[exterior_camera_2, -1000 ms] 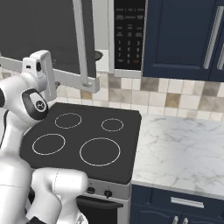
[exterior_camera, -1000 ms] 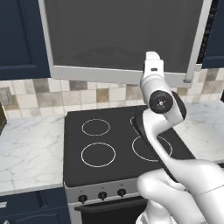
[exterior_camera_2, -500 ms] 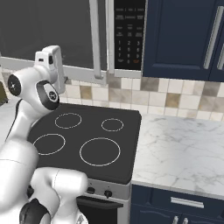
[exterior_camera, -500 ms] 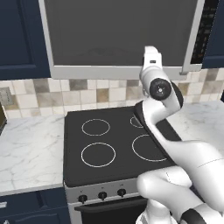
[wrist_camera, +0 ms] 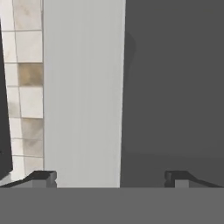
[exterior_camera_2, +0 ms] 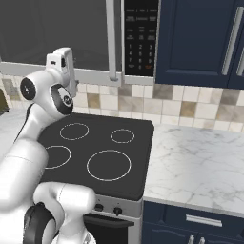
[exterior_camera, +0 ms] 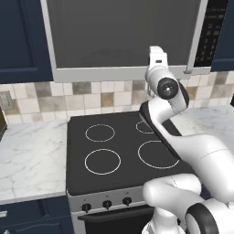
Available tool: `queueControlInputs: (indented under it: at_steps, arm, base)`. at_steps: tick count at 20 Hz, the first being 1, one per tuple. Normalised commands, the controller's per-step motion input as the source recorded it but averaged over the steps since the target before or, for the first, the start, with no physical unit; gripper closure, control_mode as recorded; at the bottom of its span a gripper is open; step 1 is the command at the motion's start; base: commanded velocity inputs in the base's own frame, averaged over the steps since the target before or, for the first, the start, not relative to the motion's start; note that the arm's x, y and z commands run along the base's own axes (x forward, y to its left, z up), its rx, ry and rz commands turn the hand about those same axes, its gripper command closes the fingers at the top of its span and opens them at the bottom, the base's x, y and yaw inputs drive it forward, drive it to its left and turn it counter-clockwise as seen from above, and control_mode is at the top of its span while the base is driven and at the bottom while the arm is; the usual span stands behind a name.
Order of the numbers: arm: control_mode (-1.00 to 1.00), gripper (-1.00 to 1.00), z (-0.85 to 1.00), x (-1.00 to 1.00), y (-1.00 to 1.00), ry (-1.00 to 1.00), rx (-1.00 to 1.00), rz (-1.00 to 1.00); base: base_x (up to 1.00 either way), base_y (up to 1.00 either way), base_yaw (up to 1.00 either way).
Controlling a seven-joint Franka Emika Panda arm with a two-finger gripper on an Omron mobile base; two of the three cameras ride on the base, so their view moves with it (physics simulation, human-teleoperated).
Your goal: Transport the chicken drumstick from the fridge to the microwave and turn on the microwave.
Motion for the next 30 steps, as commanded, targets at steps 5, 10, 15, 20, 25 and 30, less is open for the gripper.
queueControlInputs:
  at_steps: [5,10,15,20,25,30]
  arm:
    - [-1.00,-1.00,0.01,0.29,0.00,0.00,0.00,0.02]
    - [-1.00,-1.00,0.02,0.34,0.00,0.00,0.00,0.00]
    - [-1.00,-1.00,0.01,0.33,0.00,0.00,0.00,0.00]
    - [-1.00,-1.00,0.00,0.21,0.00,0.00,0.00,0.00]
    - [-1.00,-1.00,-0.01,-0.10,-0.01,0.01,0.00,0.01]
    - [-1.00,-1.00,0.05,-0.29,-0.15,0.01,0.00,0.00]
  base:
    - [0.00,0.00,0.00]
    - [0.00,0.00,0.00]
    - [0.00,0.00,0.00]
    - [0.00,0.00,0.00]
    - [0.00,0.00,0.00]
    - [0.00,0.00,0.00]
